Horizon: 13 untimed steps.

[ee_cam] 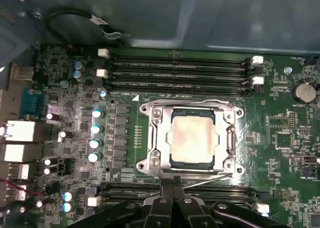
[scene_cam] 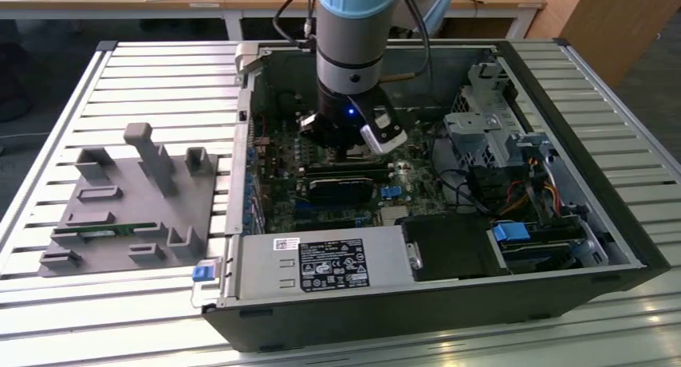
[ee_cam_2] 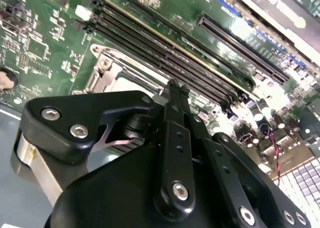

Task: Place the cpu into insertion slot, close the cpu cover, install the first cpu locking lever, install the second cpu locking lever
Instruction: 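Install the second cpu locking lever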

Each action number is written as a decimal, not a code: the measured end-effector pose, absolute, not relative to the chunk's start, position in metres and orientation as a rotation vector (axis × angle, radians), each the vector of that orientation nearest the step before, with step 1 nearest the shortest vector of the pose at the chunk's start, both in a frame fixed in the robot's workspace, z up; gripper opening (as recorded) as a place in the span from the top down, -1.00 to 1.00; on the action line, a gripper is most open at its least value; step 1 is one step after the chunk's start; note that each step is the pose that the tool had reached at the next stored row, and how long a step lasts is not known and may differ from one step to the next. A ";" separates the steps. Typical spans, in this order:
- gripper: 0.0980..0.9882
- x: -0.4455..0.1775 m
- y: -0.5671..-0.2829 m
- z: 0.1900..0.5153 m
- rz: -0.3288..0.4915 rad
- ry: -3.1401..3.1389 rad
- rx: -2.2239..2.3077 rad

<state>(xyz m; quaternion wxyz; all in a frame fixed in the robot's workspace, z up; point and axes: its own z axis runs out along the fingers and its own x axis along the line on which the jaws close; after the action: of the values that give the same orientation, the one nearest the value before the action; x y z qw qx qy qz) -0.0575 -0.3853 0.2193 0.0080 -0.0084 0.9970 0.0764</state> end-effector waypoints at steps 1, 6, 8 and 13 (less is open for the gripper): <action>0.98 -0.059 -0.386 0.219 0.246 3.116 -0.026; 0.98 -0.062 -0.387 0.216 0.259 3.115 -0.026; 0.98 -0.062 -0.387 0.212 0.260 3.114 -0.025; 0.98 -0.062 -0.388 0.205 0.267 3.114 -0.024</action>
<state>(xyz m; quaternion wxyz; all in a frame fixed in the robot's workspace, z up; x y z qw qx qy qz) -0.0625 -0.3877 0.2055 0.0081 -0.0078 0.9963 0.0854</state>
